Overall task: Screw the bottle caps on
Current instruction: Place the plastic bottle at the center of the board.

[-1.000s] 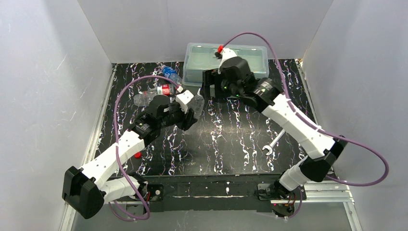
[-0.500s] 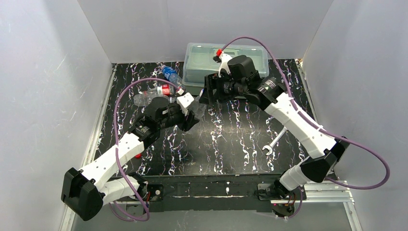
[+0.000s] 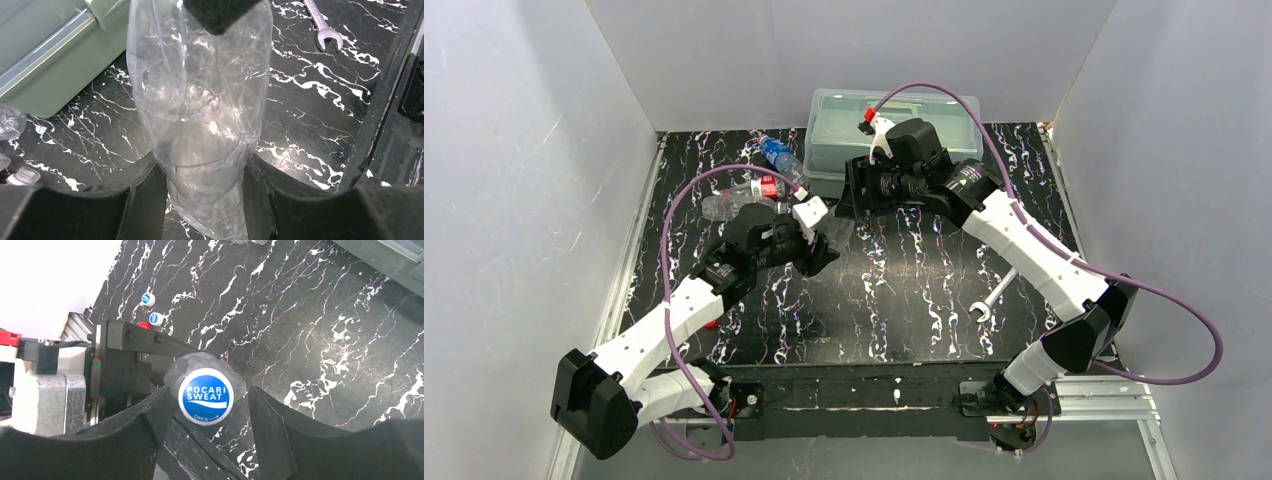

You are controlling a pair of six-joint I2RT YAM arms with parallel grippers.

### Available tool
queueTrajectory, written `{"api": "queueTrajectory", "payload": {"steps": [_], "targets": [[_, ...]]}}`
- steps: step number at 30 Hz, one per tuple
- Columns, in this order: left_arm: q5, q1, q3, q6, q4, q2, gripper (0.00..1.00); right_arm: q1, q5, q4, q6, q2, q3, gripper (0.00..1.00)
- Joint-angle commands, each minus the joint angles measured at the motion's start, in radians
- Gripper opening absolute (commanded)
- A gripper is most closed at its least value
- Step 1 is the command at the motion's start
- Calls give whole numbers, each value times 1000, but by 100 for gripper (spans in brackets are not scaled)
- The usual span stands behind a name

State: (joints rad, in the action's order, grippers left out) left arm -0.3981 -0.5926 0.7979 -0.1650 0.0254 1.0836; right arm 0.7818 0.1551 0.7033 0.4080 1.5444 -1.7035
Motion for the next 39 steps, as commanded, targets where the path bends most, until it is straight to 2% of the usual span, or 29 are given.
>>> {"api": "queueTrajectory", "payload": {"steps": [1,7,14,17,21,23,24,27,29,30,36,39], "targets": [[-53,-4,-9,-14,32,-29,2,-2,-48,-66,9,-18,12,65],[-79,-6,-10,-14,36,-26,3,-1,-63,-82,13,-24,31,67],[-82,-7,-14,-12,36,-28,3,-1,-97,-75,15,-35,33,60],[-79,-9,-12,-12,36,-27,3,-3,-98,-72,16,-35,33,52],[-74,-10,-5,-2,36,-23,8,-2,-101,-65,13,-31,32,33],[-62,-10,-1,9,37,-21,18,-3,-101,-61,9,-27,30,24],[-52,-10,0,18,38,-20,29,-2,-103,-59,7,-25,29,20],[-2,-10,11,49,39,-17,51,-3,-128,-48,-6,-20,21,13],[27,-10,18,69,41,-14,91,-3,-164,-36,-21,-19,13,11],[42,-10,21,77,41,-14,98,-5,-196,-29,-32,-18,9,11],[202,-8,56,154,6,-21,98,-51,-358,-44,-93,-30,43,10],[285,-5,104,190,-85,-18,98,-64,-483,-118,-134,-53,109,11]]}}
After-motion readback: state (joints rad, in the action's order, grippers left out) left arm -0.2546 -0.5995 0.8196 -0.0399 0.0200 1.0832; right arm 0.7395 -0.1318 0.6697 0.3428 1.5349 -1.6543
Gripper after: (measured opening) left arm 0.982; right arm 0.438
